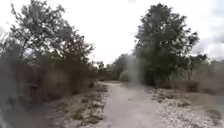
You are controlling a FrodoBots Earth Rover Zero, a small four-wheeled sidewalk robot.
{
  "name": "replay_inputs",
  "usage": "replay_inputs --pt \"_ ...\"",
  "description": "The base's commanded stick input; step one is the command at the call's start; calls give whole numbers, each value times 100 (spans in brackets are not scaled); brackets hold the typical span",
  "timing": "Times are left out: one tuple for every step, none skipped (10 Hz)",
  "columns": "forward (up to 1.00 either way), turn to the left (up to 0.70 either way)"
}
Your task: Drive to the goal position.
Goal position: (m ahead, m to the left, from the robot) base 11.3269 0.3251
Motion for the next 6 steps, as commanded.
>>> replay_inputs --pt "59 1" --pt "59 1" --pt "59 1" --pt "59 1" --pt "59 1" --pt "59 1"
